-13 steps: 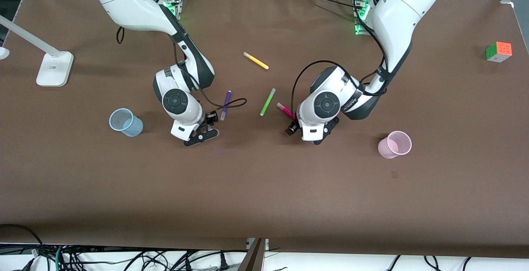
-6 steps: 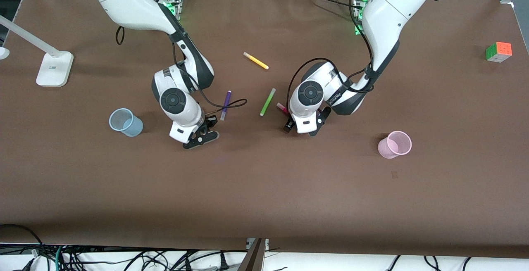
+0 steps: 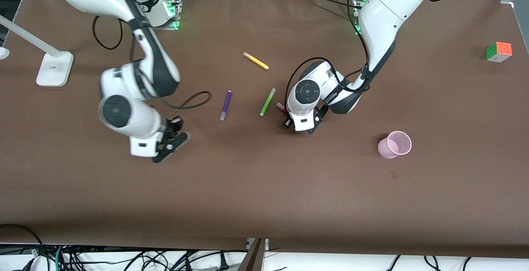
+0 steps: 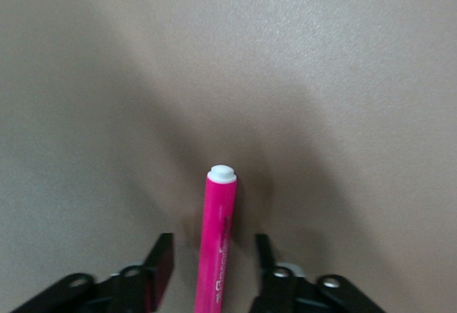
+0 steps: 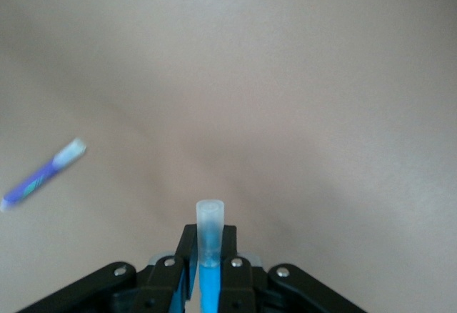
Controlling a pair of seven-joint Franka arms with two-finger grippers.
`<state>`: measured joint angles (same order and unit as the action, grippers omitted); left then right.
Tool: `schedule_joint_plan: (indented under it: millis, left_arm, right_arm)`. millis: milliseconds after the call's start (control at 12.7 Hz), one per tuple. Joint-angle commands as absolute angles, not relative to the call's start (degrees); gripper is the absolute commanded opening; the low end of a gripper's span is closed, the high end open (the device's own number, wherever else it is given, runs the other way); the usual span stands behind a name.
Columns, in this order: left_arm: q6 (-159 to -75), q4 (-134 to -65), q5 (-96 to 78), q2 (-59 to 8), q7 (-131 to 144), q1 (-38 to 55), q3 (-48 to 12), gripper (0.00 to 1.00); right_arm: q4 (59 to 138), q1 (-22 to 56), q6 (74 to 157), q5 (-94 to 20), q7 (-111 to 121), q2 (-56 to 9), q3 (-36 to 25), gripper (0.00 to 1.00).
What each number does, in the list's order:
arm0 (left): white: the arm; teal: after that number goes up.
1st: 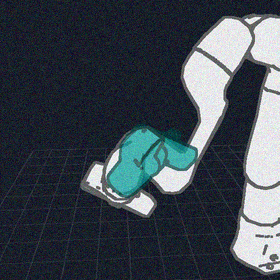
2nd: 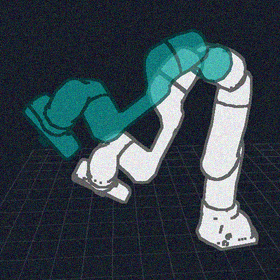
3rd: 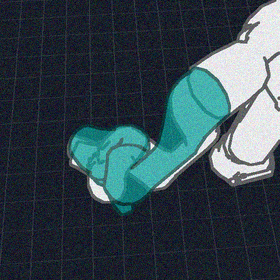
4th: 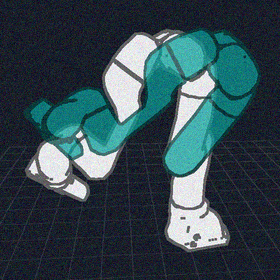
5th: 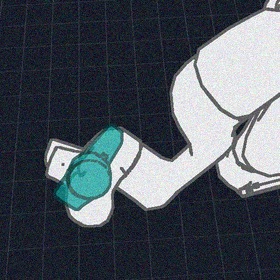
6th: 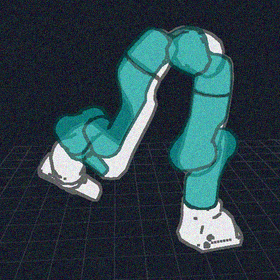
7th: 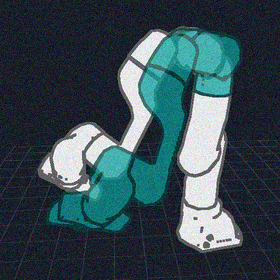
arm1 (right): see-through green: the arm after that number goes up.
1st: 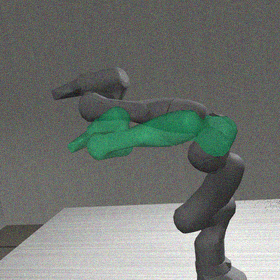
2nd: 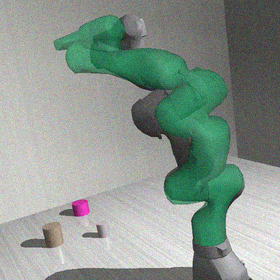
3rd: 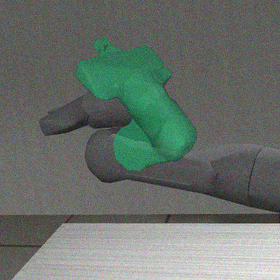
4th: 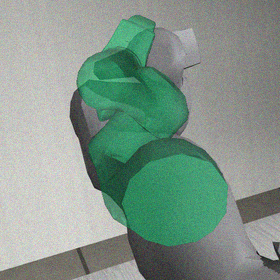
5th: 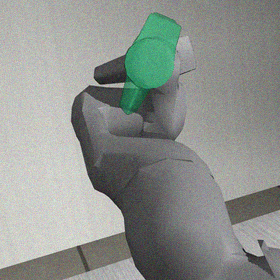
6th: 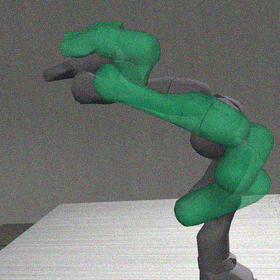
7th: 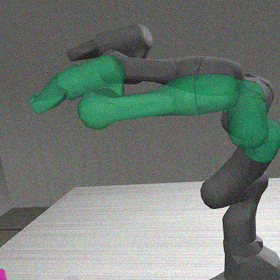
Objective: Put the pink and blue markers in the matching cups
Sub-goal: 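Carry the blue marker to the blue cup while the left gripper carries pink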
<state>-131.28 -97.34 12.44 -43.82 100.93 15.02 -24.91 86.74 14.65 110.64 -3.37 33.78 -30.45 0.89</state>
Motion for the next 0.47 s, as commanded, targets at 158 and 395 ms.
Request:
schedule_joint_plan:
  millis: [158,395]
  left_arm:
    - [-132.19,-98.35,14.5,-43.42,102.13,16.0,-24.35,0.0]
    - [-131.66,-97.39,15.73,-42.02,102.04,14.68,-24.35,0.0]
  right_arm:
    - [86.4,6.09,102.24,-14.21,62.79,-27.08,1.32,0.0]
    - [86.57,-1.56,95.47,-23.62,81.15,-27.16,1.41,0.0]
